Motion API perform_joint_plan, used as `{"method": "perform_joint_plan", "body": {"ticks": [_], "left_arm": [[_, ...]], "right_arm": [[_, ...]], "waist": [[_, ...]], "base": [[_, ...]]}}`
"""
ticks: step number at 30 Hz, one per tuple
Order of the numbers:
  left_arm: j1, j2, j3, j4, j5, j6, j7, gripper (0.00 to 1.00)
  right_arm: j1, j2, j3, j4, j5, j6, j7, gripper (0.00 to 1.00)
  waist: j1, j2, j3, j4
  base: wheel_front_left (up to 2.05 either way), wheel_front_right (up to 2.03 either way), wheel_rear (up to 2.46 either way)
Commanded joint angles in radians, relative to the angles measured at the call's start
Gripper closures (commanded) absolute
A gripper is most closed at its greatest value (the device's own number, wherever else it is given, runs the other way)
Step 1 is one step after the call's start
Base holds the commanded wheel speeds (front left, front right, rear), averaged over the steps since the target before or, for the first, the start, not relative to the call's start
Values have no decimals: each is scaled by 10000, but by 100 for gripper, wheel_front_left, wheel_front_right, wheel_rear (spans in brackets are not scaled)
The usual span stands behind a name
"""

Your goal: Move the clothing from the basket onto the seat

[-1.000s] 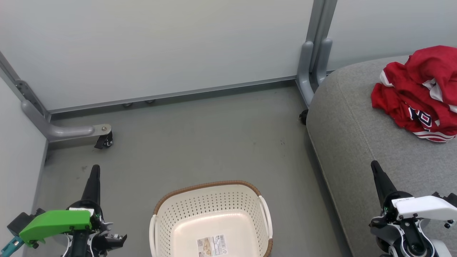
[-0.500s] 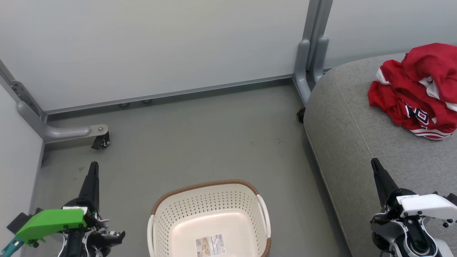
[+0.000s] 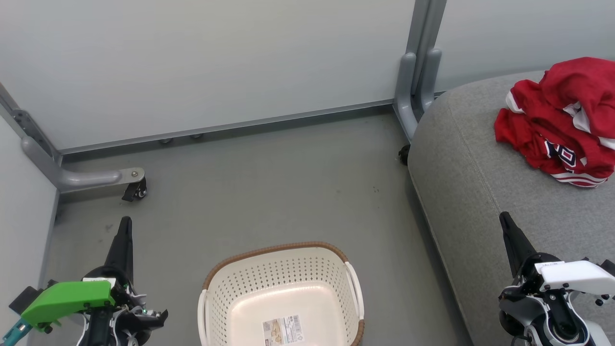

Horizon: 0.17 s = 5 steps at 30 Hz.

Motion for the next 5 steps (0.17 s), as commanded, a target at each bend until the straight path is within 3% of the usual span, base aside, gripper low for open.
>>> {"method": "perform_joint_plan", "body": {"ticks": [1,5], "left_arm": [[-110,-3,30,-19,-27,-45,34,100],[-110,-3,30,-19,-27,-45,34,100]], "right_arm": [[-100,-56,-11,11,65,-10,25,100],[-99,-58,-6,10,68,-10,23,100]], "waist": [[0,83,0,1],[0,83,0,1]], "base": [[0,0,0],[0,0,0]]}}
